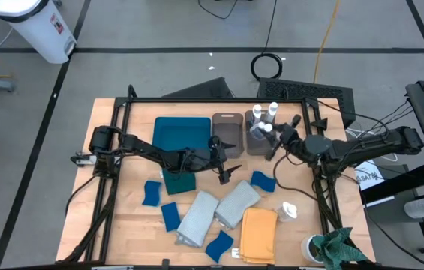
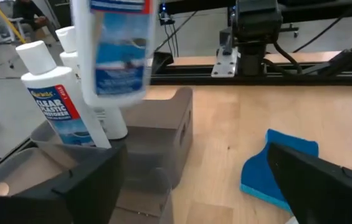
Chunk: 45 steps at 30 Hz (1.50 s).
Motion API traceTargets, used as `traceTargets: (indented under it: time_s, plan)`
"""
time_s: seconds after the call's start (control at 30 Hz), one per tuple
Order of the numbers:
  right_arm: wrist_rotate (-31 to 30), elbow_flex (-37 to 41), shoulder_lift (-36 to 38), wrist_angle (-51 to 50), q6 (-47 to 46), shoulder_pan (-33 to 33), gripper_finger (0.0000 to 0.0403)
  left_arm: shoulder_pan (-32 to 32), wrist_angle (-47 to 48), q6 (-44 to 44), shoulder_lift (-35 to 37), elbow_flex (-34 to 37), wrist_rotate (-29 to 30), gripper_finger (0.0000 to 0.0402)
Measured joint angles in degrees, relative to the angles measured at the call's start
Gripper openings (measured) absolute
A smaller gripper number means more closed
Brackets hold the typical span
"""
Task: Pick & Place Kitchen Items
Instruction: Put the white plastic restorer bottle into the right black bin
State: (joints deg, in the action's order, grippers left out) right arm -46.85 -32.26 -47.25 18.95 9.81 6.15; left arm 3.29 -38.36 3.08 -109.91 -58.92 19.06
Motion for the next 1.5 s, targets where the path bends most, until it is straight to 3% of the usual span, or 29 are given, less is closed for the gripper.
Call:
traceTargets:
  time_s: [0.1, 0.37, 1.5]
  plan:
    - [-2.2, 0.3, -0.4, -0.6, -1.5, -1.7, 0.0083, 0.0, 0.4, -0.7, 0.0, 0.0, -1.1, 0.0396]
    - [-0.5, 0.3, -4.6, -4.2, -10.8, -6.1, 0.0083, 0.0, 1.4, -2.2, 0.0, 0.0, -1.1, 0.0397]
    - [0.7, 0.3, -18.9, -1.4, -22.8, -9.2, 0.0083, 0.0, 2.7, -2.3, -0.1, 0.0, -1.1, 0.0397]
